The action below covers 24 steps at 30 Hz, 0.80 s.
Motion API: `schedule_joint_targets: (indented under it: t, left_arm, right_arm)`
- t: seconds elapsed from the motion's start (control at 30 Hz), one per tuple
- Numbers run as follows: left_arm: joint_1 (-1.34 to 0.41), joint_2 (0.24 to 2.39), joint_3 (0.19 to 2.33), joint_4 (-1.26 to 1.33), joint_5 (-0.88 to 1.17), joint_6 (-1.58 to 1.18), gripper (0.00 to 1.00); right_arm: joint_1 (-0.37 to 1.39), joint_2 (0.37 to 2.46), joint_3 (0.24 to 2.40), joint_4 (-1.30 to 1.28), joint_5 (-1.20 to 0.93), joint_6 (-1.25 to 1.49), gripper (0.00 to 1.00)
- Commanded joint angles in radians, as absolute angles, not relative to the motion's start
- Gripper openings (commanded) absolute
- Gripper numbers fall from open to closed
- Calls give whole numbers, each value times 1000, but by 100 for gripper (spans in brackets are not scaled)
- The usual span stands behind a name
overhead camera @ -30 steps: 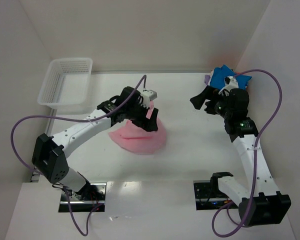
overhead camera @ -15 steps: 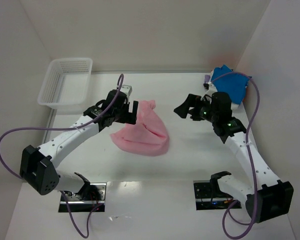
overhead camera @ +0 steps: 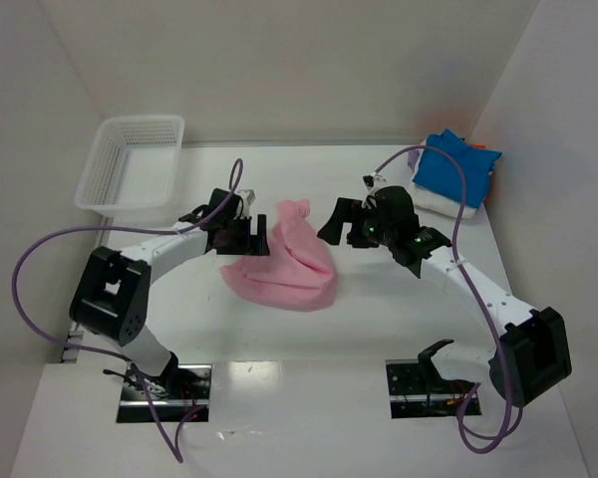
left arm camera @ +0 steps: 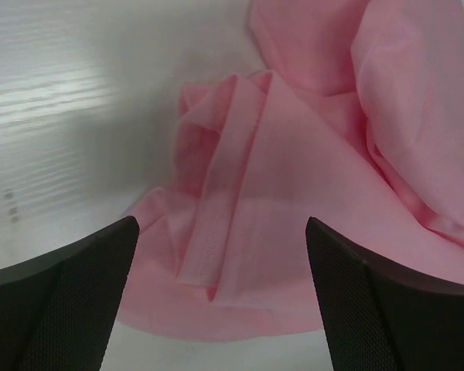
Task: Fold and stack the t-shirts
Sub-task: Flatten out the tshirt
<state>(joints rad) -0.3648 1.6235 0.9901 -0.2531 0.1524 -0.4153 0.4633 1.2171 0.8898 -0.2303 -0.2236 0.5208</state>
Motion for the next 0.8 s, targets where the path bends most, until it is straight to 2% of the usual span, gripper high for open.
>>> schedule_joint_targets:
  t: [0.0, 0.1, 0.23, 0.5, 0.67, 0.77]
  left_arm:
    - [-359, 1675, 1022, -140, 352, -385, 94]
    - [-359, 1704, 1045, -140, 377, -376, 90]
    - [-370, 1746, 1069, -140, 387, -376, 78]
    - [-370, 1755, 1100, -174, 365, -376, 11]
    - [-370, 1693, 1143, -249, 306, -381, 1]
    - [-370, 1626, 1200, -313, 267, -385, 0]
  right_arm:
    - [466, 1218, 900, -170, -179, 528, 100]
    - [466, 1218, 900, -181, -156, 528, 100]
    - [466, 1218, 900, -181, -141, 528, 100]
    - [466, 1207, 900, -181, -110, 528, 100]
    - [466, 1189, 900, -190, -96, 528, 100]
    - [466, 1174, 900, -190, -92, 528, 100]
